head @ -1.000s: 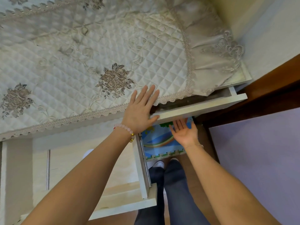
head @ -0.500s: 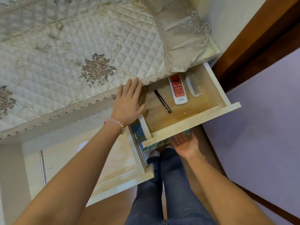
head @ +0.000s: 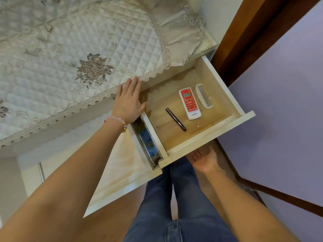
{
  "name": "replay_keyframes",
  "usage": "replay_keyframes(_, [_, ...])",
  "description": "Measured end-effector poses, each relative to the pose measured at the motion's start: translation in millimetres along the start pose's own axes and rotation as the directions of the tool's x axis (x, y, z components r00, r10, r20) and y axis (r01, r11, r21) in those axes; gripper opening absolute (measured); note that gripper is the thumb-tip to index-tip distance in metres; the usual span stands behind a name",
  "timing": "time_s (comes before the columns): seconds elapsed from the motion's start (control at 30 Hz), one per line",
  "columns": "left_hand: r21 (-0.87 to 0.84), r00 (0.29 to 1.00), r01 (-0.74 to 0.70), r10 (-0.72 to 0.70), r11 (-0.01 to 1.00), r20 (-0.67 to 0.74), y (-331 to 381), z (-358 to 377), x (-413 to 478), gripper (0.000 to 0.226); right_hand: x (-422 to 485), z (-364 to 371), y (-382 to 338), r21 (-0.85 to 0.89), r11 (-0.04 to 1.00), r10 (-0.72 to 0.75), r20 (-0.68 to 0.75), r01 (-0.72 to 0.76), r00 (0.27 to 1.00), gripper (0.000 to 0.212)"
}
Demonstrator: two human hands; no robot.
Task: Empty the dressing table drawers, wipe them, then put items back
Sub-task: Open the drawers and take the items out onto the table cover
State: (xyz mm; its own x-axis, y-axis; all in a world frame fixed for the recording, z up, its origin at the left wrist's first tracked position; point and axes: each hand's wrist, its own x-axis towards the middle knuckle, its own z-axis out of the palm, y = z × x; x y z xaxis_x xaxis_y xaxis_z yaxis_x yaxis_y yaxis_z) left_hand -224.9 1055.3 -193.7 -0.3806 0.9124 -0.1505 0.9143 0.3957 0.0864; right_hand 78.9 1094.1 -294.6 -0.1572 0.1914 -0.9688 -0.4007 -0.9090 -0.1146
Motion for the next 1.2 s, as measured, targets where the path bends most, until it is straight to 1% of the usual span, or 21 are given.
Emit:
replay_keyframes(0.1, [-0.012,1.000,0.008,-0.007,1.000,0.003,4,-1,-6,0.074,-7,-3,2,-0.013,1.000,-0.006,0.034,0.006,0.999,0.073])
replay_keyframes(0.17, [-0.017,1.000,-0.004,0.004,1.000,0.005,9,-1,-12,0.073,-15,-4,0,-0.037,0.999,-0.028,0.087,0.032,0.996,0.071])
replay_keyframes(0.23, [-0.024,1.000,-0.026,0.025,0.999,-0.009,14,-3,-19,0.071,-31,-2,-7,-0.100,0.992,-0.061,0.151,0.076,0.987,0.057])
replay_keyframes(0.27, [-0.036,0.999,-0.034,0.033,0.999,-0.020,17,-5,-23,0.071,-42,1,-10,-0.141,0.984,-0.088,0.167,0.112,0.982,0.045])
replay_keyframes(0.3, [-0.048,0.999,-0.041,0.040,0.998,-0.032,20,-7,-28,0.070,-52,3,-14,-0.183,0.971,-0.121,0.179,0.154,0.976,0.038])
replay_keyframes(0.33, [-0.056,0.998,-0.048,0.045,0.997,-0.044,24,-9,-32,0.069,-59,4,-16,-0.239,0.945,-0.183,0.173,0.222,0.968,0.036])
replay_keyframes(0.37, [-0.062,0.997,-0.053,0.049,0.997,-0.060,27,-11,-36,0.067,-67,4,-18,-0.297,0.900,-0.283,0.156,0.318,0.946,0.037])
replay_keyframes(0.4, [-0.072,0.996,-0.056,0.050,0.996,-0.079,30,-13,-40,0.066,-73,4,-21,-0.359,0.828,-0.410,0.135,0.430,0.902,0.039])
replay_keyframes(0.43, [-0.084,0.994,-0.058,0.049,0.995,-0.102,33,-15,-44,0.064,-80,4,-23,-0.431,0.724,-0.538,0.135,0.538,0.832,0.041])
replay_keyframes(0.47, [-0.094,0.991,-0.058,0.046,0.994,-0.127,36,-17,-48,0.062,-86,5,-26,-0.512,0.585,-0.651,0.166,0.629,0.740,0.043])
replay_keyframes(0.5, [-0.102,0.987,-0.060,0.044,0.993,-0.152,39,-19,-53,0.060,-92,6,-29,-0.571,0.443,-0.725,0.225,0.691,0.651,0.044])
replay_keyframes(0.53, [-0.107,0.984,-0.062,0.043,0.992,-0.175,42,-20,-57,0.059,-98,9,-33,-0.615,0.305,-0.766,0.294,0.727,0.571,0.044])
replay_keyframes(0.57, [-0.111,0.980,-0.065,0.043,0.992,-0.193,44,-21,-62,0.057,-104,12,-37,-0.650,0.171,-0.783,0.366,0.741,0.502,0.046])
replay_keyframes(0.63, [-0.109,0.978,-0.065,0.042,0.992,-0.207,49,-21,-70,0.056,-112,20,-45,-0.710,-0.098,-0.765,0.502,0.697,0.404,0.052])
replay_keyframes(0.67, [-0.105,0.976,-0.066,0.042,0.992,-0.212,52,-22,-75,0.057,-114,25,-49,-0.720,-0.228,-0.733,0.570,0.655,0.372,0.055])
replay_keyframes(0.7, [-0.102,0.975,-0.066,0.042,0.993,-0.218,54,-22,-79,0.057,-118,31,-51,-0.719,-0.341,-0.693,0.628,0.606,0.356,0.059])
replay_keyframes(0.77, [-0.102,0.972,-0.064,0.039,0.993,-0.232,57,-23,-85,0.058,-123,44,-55,-0.680,-0.515,-0.616,0.717,0.522,0.327,0.062])
replay_keyframes(0.83, [-0.106,0.968,-0.061,0.033,0.992,-0.250,59,-23,-90,0.058,-128,56,-56,-0.629,-0.616,-0.562,0.773,0.473,0.295,0.063])
replay_keyframes(0.93, [-0.105,0.965,-0.054,0.025,0.993,-0.260,61,-23,-95,0.057,-134,68,-56,-0.565,-0.697,-0.503,0.824,0.442,0.261,0.065])
replay_keyframes(1.1, [-0.092,0.973,-0.020,-0.002,0.996,-0.230,63,-21,-99,0.059,-133,76,-63,-0.513,-0.749,-0.444,0.858,0.419,0.258,0.067])
replay_keyframes(1.2, [-0.078,0.976,0.019,-0.036,0.997,-0.215,67,-20,-99,0.060,-129,78,-73,-0.498,-0.756,-0.411,0.866,0.426,0.283,0.067])
